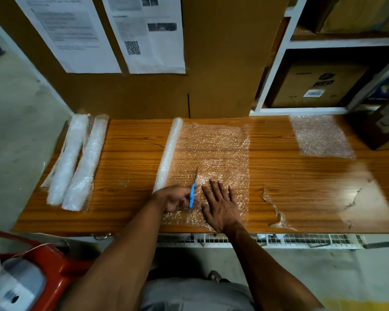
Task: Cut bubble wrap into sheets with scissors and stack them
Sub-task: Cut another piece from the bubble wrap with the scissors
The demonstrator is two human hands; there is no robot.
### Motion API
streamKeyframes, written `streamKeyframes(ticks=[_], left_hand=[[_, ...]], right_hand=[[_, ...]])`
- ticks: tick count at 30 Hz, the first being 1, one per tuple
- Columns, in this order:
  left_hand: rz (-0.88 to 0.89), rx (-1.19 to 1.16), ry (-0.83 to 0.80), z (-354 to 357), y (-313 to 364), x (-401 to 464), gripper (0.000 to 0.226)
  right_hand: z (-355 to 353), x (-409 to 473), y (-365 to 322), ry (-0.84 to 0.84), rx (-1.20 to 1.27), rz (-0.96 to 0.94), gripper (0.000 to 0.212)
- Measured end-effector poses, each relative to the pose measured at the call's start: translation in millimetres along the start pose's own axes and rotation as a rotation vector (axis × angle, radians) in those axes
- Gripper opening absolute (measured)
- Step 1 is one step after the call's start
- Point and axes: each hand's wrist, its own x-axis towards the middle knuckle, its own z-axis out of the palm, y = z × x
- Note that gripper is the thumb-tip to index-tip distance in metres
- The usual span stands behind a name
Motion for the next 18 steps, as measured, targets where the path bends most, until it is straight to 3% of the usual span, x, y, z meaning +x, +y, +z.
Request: streamKeyframes(ticks=[9,18], left_hand=[[0.028,-0.008,0.118,-8.3,-9.1,13.8,0.025],[0.023,-0.044,0.030,-8.4,-5.5,10.2,0.031]], right_hand=[[-2.3,-0.9,-3.7,-0.008,0.001,0.002,0.068],[-9.7,11.3,-4.4,0.064,0.064,0.063,0.059]])
